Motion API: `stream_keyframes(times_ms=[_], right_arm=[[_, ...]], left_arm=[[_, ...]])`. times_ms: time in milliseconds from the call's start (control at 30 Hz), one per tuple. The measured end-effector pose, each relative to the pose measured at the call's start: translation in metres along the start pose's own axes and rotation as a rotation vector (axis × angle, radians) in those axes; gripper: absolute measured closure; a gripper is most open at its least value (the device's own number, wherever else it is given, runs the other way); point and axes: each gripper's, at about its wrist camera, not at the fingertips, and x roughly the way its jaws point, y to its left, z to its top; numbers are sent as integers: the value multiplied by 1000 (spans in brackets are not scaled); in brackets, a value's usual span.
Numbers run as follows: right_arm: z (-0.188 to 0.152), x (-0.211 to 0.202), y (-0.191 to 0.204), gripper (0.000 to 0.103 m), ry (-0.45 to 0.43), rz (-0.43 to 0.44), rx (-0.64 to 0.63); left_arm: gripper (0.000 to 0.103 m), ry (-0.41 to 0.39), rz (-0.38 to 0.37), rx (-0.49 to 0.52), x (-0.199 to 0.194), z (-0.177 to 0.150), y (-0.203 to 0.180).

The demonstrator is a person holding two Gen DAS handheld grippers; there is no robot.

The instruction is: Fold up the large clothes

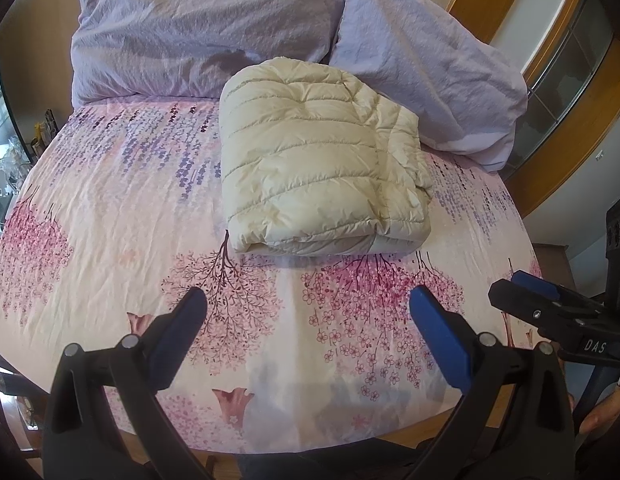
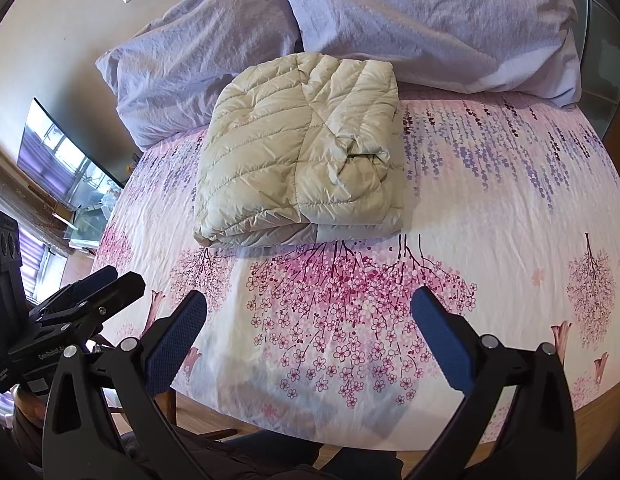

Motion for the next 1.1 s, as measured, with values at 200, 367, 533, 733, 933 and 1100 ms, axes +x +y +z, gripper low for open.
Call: stream_keyframes(times_ms=[200,367,533,733,933,1100], right_arm=[[0,1,-1,1,1,1,2],[0,2,0,1,0,1,1],[1,2,0,1,-1,1,2],[1,2,0,1,0,2,5],[1,3,0,1,0,3,4],[1,3,0,1,0,2,5]], left_arm=[[2,1,-6,2,1,1,0],[2,2,-3,3,1,0,-1],[2,3,3,-2,1,1,1],[2,6,6,-4,2,2,3],[2,8,5,-1,3,1,2],[2,11,6,-1,5,1,2]])
